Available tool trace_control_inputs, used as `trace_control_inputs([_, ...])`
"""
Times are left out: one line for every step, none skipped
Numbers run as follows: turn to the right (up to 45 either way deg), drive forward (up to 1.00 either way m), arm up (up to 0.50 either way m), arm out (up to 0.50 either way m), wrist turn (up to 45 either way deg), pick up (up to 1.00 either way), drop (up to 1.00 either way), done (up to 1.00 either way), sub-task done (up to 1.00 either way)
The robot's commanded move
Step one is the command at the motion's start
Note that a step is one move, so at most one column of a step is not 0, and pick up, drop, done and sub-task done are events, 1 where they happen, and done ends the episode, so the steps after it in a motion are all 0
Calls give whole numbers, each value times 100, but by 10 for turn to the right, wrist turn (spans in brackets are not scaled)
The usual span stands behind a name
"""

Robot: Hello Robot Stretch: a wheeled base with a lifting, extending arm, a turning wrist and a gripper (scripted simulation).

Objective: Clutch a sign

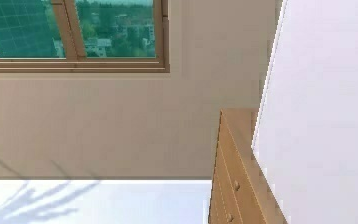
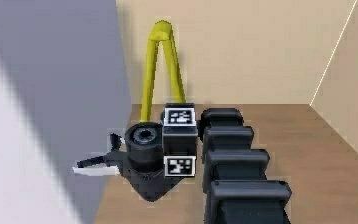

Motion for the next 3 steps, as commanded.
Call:
trace_control_inputs([0,0,0,0,210,0,0,0,0])
trace_control_inputs([0,0,0,0,0,100,0,0,0])
trace_control_inputs([0,0,0,0,0,0,0,100,0])
